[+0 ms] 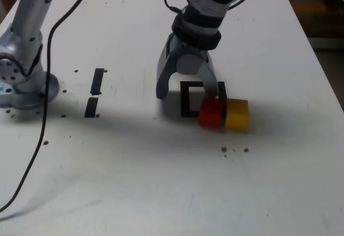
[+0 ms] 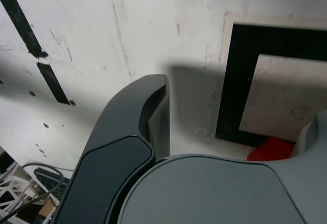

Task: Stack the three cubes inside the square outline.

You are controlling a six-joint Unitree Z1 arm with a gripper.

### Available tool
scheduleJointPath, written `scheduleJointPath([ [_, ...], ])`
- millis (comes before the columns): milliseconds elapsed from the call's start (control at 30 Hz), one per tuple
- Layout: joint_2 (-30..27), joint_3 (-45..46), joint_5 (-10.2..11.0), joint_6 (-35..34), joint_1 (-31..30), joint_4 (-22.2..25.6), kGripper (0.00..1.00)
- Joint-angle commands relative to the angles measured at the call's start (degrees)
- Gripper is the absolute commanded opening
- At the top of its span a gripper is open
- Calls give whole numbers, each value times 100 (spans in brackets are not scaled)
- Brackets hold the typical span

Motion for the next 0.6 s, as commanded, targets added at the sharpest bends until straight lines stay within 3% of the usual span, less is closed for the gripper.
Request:
scheduleJointPath([
  [0,26,23,-91,-32,-123,20,95],
  [333,2,108,-581,-225,-700,-6,95],
  [567,-153,356,-1207,-405,-1280,-48,95],
])
